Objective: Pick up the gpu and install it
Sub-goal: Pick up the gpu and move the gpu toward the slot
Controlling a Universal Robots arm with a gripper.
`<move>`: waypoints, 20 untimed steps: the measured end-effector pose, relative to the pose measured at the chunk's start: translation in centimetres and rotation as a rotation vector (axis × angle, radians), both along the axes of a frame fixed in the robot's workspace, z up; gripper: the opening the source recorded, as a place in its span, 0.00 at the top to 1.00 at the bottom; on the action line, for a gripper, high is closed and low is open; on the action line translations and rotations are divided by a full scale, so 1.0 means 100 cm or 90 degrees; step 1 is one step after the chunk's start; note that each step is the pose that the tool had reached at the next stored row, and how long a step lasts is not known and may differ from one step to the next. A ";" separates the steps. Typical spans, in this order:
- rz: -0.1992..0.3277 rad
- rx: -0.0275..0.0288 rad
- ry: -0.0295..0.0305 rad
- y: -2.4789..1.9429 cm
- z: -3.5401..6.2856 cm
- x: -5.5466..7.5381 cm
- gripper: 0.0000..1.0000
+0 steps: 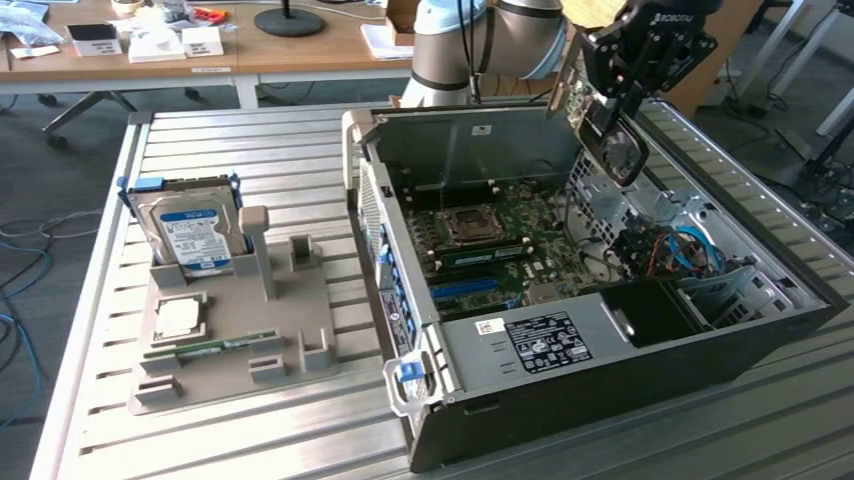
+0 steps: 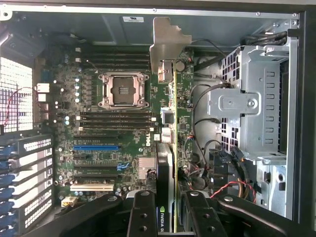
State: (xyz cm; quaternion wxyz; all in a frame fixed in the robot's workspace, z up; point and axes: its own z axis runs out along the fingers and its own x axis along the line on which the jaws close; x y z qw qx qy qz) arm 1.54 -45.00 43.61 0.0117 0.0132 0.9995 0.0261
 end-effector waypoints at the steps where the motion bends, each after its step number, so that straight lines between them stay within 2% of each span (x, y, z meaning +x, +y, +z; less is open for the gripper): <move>1: 0.000 0.0000 0.0000 0.0000 0.0000 0.000 0.73; 20: 0.000 0.0000 0.0000 0.0000 0.0000 0.021 0.73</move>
